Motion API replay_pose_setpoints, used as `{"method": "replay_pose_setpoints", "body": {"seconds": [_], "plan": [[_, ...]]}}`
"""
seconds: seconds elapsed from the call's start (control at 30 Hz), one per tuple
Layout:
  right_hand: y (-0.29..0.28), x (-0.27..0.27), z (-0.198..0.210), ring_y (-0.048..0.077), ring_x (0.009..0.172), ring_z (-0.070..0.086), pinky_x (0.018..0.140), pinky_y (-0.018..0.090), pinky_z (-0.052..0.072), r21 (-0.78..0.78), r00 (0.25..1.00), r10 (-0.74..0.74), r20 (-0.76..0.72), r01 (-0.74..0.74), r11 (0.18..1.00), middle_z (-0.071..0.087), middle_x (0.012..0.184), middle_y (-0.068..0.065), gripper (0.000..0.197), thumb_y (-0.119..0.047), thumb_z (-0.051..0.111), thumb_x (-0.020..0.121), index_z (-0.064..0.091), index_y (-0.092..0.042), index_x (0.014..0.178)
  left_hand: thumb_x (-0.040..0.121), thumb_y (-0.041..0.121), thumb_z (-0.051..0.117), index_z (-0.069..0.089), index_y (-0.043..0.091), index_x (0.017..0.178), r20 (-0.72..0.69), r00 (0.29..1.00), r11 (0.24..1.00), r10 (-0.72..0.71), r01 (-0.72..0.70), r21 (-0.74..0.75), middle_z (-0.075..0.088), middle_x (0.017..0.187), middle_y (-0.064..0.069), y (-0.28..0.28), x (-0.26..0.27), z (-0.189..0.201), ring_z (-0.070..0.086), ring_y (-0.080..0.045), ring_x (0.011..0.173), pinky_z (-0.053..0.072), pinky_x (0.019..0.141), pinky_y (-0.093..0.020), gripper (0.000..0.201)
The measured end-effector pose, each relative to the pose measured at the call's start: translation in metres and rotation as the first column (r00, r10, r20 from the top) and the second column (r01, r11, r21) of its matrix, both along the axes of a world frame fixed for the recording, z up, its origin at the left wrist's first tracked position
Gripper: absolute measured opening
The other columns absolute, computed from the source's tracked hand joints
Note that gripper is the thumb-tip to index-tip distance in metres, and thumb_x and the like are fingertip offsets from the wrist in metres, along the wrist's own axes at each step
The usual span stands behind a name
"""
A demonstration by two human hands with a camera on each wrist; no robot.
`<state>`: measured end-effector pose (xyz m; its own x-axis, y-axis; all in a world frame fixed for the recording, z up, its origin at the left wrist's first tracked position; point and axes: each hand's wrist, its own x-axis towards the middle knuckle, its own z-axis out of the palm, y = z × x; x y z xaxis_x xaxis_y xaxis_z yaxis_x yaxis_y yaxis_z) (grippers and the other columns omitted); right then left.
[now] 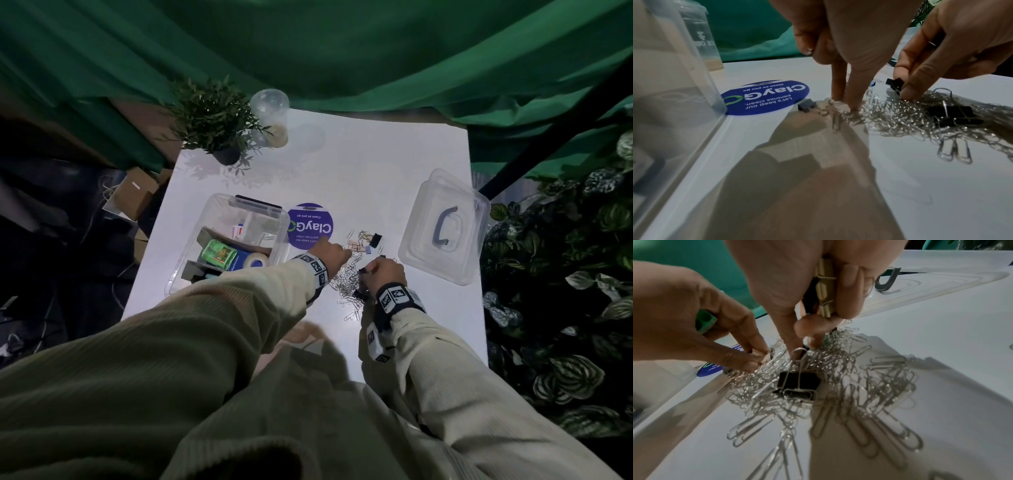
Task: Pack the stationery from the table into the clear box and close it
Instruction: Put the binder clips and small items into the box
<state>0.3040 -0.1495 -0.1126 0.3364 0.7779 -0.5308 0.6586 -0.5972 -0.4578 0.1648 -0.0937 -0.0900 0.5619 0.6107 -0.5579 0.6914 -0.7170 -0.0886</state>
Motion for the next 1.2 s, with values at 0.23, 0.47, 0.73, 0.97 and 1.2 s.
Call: {"method": "replay_pose_setpoints", "body": {"seconds": [0.23,0.47,0.73,0.97,1.2], "plan": [[-0.009,0.012,0.005,0.015,0.061,0.057,0.062,0.022,0.050,0.088,0.963,-0.157,-0.220,0.180,0.980,0.059,0.065,-0.004,0.018,-0.012,0.079,0.065,0.065,-0.016,0.075,0.082,0.007,0.057,0.052,0.019,0.115,0.034,0.999,0.999,-0.039,0.039,0.008,0.064,0.107,-0.003,-0.001,-0.002,-0.006,0.063,-0.027,0.093,0.038,0.091,-0.038,0.035],[-0.007,0.020,0.018,0.017,0.070,0.059,0.077,0.031,0.057,0.121,0.937,-0.154,-0.313,0.200,0.972,0.066,0.080,0.002,0.028,-0.020,0.086,0.067,0.075,-0.024,0.092,0.086,0.009,0.062,0.059,0.024,0.113,0.090,0.982,0.984,0.165,-0.158,-0.083,0.066,0.112,0.000,0.004,-0.007,-0.006,0.061,-0.023,0.103,0.038,0.090,-0.032,0.031],[-0.018,0.015,0.030,0.019,0.053,0.059,0.060,0.031,0.053,0.080,0.895,-0.221,-0.387,0.271,0.959,0.073,0.084,0.008,0.020,-0.021,0.082,0.071,0.072,-0.015,0.087,0.090,0.008,0.051,0.062,0.020,0.106,0.075,0.995,0.998,0.062,-0.060,-0.028,0.064,0.108,-0.004,0.000,-0.003,-0.008,0.061,-0.025,0.099,0.039,0.087,-0.033,0.023],[-0.027,0.014,0.048,0.018,0.038,0.047,0.033,0.013,0.031,-0.029,0.754,-0.379,-0.537,0.432,0.901,0.072,0.080,0.010,0.006,-0.009,0.059,0.084,0.055,-0.010,0.089,0.096,0.022,0.048,0.063,0.013,0.110,0.159,0.962,0.974,0.223,-0.216,-0.060,0.066,0.111,-0.007,0.005,-0.004,0.000,0.062,-0.027,0.102,0.047,0.088,-0.035,0.023],[-0.025,0.000,0.054,0.010,0.032,0.045,0.039,0.012,0.027,-0.123,0.616,-0.450,-0.647,0.497,0.859,0.065,0.084,0.011,0.015,-0.014,0.048,0.095,0.058,-0.011,0.106,0.093,0.018,0.052,0.067,0.015,0.100,0.304,0.850,0.902,0.429,-0.388,-0.188,0.067,0.105,-0.006,0.013,-0.020,0.022,0.061,-0.026,0.100,0.045,0.075,-0.030,0.017]]}}
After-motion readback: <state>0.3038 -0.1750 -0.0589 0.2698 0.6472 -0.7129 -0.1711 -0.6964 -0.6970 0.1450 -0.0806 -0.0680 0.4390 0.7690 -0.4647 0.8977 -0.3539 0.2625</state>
